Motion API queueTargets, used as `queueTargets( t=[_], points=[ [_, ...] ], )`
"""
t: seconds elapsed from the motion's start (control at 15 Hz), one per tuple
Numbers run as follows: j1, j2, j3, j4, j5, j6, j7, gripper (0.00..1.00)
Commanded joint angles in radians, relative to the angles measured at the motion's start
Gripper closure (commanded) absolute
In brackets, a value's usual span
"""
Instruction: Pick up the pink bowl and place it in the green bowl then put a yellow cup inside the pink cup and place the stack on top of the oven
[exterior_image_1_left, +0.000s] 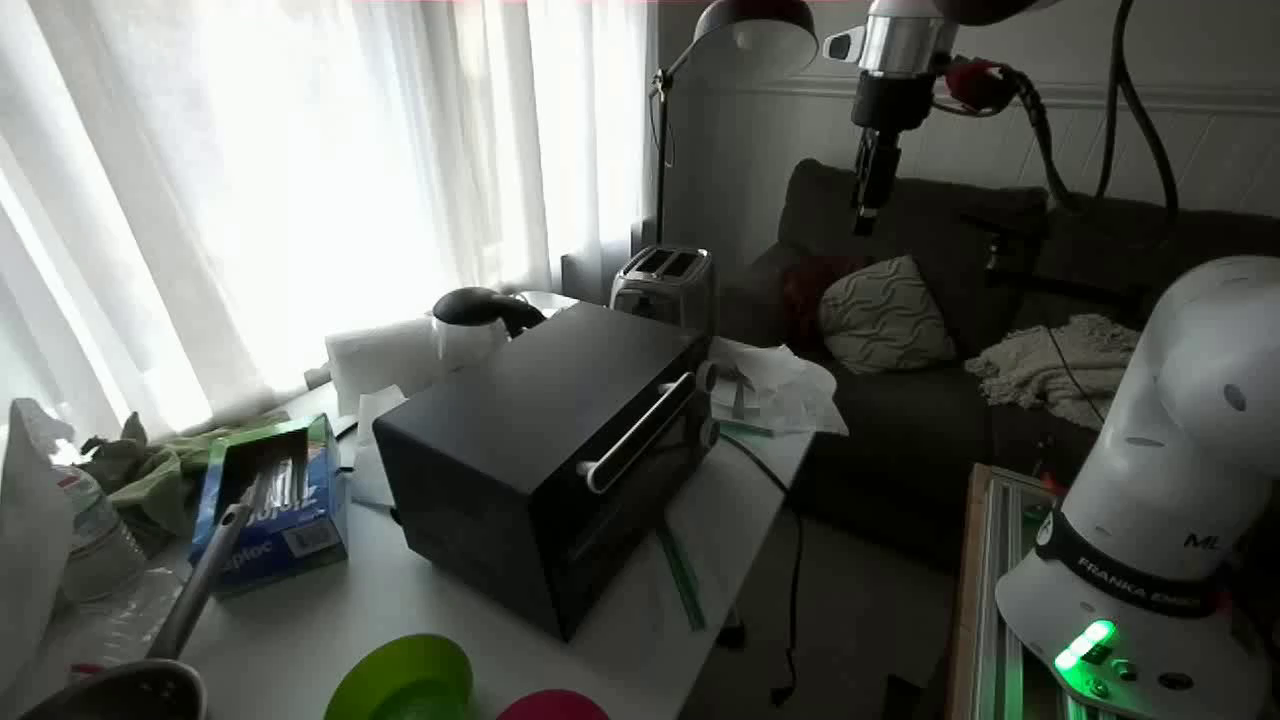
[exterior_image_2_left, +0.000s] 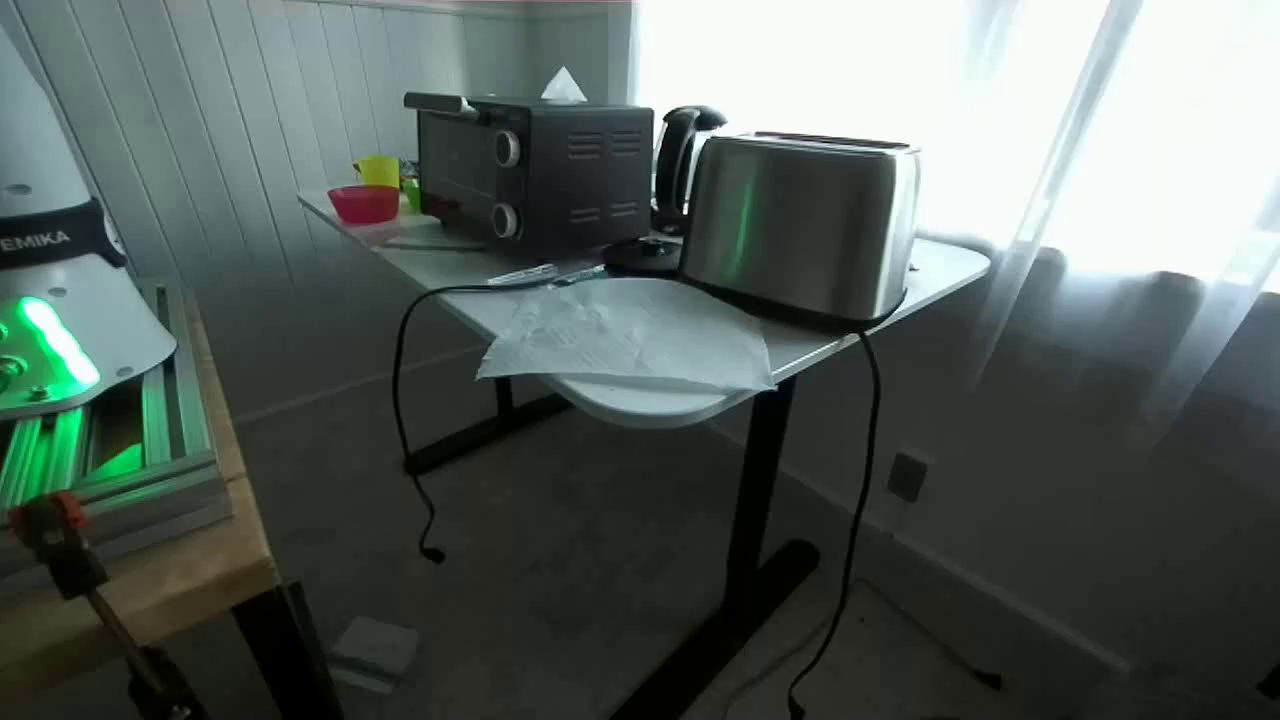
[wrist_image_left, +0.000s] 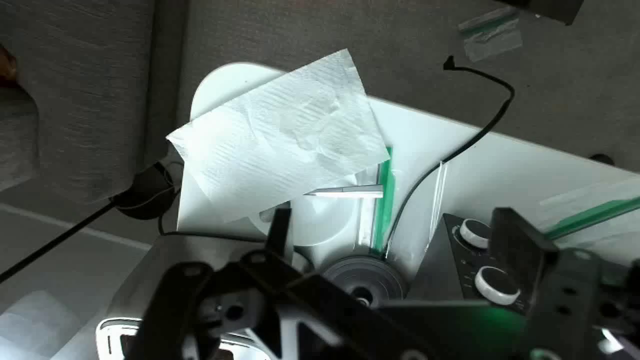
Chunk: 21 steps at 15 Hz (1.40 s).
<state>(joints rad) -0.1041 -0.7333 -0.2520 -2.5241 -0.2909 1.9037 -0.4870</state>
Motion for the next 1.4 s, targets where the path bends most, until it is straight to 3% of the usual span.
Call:
queueTargets(
  t=[0.0,0.2,0.33,0.8,0.93,1.33],
  points=[
    [0.006,0.0,-0.004,0.002,-0.002,-0.004,0.003,0.0],
    [0.006,0.0,-0.004,0.002,-0.002,-0.004,0.003,0.0],
    [0.052,-0.043,0.023,-0.035,0.031,-0.026,-0.025,0.0],
    [0.334,-0.226,0.193,-0.162,0.229,-0.167,-0.057,0.0],
    [0.429,-0.243,0.243,-0.181,0.289,-0.151,-0.054,0.0],
    [0.657,-0.184,0.296,-0.219,0.443,-0.037,-0.142,0.0]
  ],
)
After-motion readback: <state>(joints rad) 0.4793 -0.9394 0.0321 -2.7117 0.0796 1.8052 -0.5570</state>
